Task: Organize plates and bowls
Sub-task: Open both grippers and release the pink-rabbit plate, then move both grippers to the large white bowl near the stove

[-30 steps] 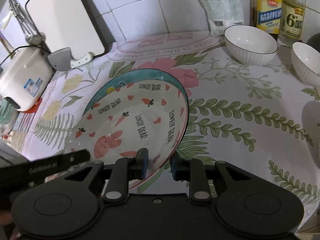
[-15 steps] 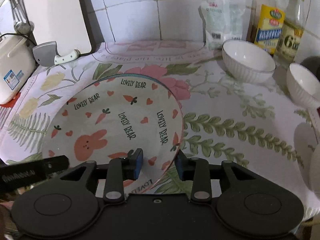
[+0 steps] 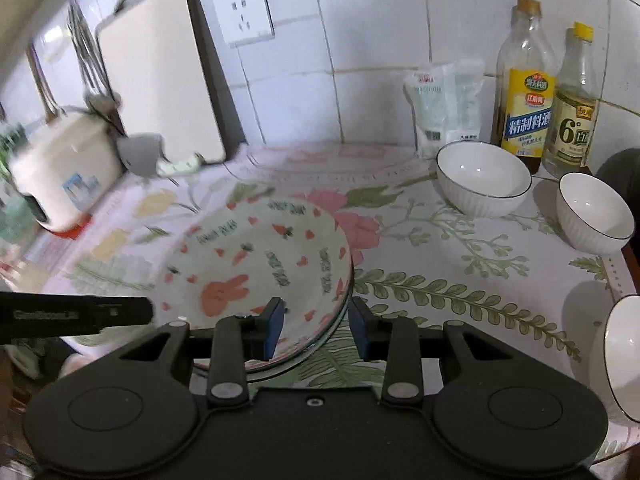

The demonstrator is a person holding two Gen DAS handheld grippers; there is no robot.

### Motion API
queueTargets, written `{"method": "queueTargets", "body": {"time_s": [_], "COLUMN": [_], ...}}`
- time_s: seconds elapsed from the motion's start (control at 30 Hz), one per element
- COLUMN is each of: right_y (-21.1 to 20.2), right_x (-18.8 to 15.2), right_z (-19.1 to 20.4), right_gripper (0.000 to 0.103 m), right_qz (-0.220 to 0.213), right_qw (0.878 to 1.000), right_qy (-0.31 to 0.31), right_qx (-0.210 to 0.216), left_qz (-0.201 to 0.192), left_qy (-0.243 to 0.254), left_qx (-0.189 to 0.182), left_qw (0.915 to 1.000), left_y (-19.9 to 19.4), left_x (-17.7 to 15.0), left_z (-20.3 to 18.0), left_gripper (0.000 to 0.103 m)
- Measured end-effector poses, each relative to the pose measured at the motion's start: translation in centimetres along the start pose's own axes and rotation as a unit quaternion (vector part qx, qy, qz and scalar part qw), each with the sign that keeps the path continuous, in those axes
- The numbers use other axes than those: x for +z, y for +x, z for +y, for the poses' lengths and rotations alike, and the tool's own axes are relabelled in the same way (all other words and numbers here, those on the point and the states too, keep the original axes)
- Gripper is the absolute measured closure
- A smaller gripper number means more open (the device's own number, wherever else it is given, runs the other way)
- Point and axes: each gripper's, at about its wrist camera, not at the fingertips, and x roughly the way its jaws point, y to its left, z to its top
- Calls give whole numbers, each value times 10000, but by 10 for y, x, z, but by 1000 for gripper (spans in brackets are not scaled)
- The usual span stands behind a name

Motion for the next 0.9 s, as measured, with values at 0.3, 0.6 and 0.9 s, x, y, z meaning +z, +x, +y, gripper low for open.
{"method": "queueTargets", "body": {"time_s": [0.3, 0.6, 0.9], "right_y": [-75, -135, -179], "right_x": [6, -8, -26], "right_z": [4, -14, -38], "right_gripper": [33, 30, 30], "right_qz": [-377, -605, -715], "right_qw": [9976, 9962, 9929], "right_qy": [-549, -583, -950], "right_qx": [177, 240, -88], "left_qz": [-114, -166, -330], "left_qy": [662, 1086, 1524], "left_qx": [-55, -156, -344], "left_qw": [9977, 9938, 9872], "left_y": [-59, -91, -112], "left_x": [-1, -14, -18], "left_z": [-35, -66, -115], "left_gripper": [42, 14, 11]}}
